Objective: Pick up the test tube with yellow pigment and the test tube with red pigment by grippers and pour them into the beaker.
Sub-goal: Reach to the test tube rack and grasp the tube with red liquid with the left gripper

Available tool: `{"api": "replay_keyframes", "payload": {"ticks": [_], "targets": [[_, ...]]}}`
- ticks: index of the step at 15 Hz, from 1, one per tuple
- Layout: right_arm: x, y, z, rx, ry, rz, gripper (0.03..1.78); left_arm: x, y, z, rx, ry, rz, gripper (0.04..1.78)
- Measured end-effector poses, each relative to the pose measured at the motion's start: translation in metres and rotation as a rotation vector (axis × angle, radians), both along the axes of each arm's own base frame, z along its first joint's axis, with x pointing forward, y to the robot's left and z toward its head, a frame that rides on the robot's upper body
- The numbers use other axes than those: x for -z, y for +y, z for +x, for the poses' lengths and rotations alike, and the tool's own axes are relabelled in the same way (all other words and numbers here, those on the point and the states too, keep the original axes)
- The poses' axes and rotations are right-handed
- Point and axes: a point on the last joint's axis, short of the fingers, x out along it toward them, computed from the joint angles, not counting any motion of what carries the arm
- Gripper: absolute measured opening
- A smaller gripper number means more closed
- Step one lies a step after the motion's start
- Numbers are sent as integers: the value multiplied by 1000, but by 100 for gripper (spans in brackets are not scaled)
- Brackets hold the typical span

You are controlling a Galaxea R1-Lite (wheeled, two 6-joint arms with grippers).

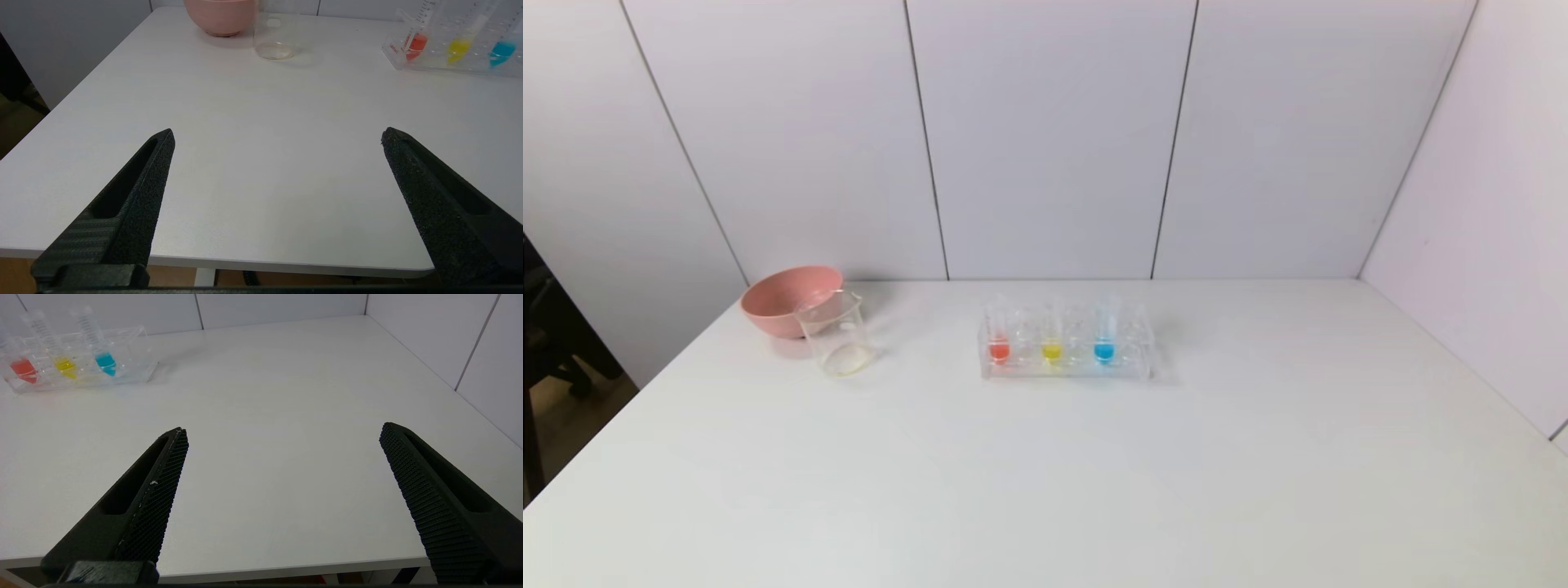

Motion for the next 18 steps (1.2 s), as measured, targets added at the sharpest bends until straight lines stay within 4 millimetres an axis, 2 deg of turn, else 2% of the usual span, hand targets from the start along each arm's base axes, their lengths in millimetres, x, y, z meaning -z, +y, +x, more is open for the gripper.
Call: {"api": "replay_keyframes", "payload": {"ticks": [15, 16, 18], "targets": [[0, 0, 0, 0, 0, 0, 171, 0, 0, 0, -3, 3, 20, 176], [0, 0, 0, 0, 0, 0, 171, -2, 0, -1, 1, -2, 31, 176], [0, 0, 0, 0, 0, 0, 171, -18, 0, -5, 22, -43, 33, 176]]}}
